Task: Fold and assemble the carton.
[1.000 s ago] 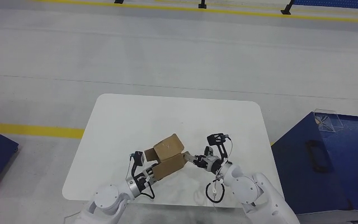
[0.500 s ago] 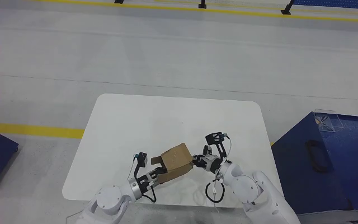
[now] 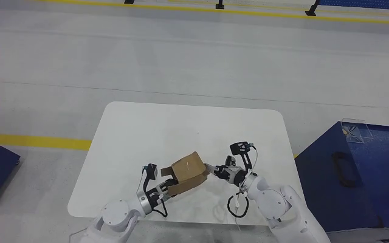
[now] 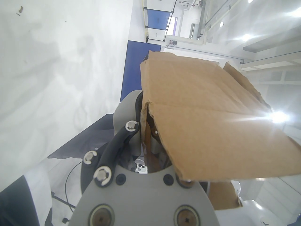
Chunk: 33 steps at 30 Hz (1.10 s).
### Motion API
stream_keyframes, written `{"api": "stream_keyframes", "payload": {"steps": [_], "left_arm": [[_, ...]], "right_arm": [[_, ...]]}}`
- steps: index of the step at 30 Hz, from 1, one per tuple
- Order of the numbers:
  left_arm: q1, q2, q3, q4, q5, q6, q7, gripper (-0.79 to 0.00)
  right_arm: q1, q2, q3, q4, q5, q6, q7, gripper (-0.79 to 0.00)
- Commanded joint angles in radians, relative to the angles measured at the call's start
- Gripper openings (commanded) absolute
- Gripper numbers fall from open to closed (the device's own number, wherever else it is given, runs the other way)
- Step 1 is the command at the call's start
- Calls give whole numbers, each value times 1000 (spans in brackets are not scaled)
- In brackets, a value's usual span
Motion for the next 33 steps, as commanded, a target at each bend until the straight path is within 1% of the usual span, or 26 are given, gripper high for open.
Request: {"api": "stream_keyframes", "payload": {"steps": [1, 6, 11, 21, 24, 29, 31, 33], "left_arm": [[2, 0, -6, 1, -6, -4, 4, -785], [5, 1, -19, 4, -29, -6, 17, -785], [4, -1, -18, 7, -38, -9, 25, -785], [12, -1, -7, -3, -20, -14, 20, -785], [13, -1, -6, -2, -18, -15, 16, -785], [14, -1, -8, -2, -21, -16, 16, -785], [15, -1, -7, -3, -20, -16, 17, -785], [15, -1, -3, -3, -20, -14, 15, -785]], "right_arm": [[-11, 3, 18, -4, 0, -5, 1, 0], [-31, 8, 40, -14, 1, -13, 30, 0], [-21, 4, -13, -7, -48, -19, 45, 0], [40, -18, -113, 32, -66, 15, 25, 0], [42, -20, -118, 31, -68, 14, 18, 0], [43, -21, -89, 41, -38, 25, -4, 0], [47, -22, -80, 45, -49, 46, -25, 0], [53, -23, -80, 52, -94, 80, -60, 0]]}}
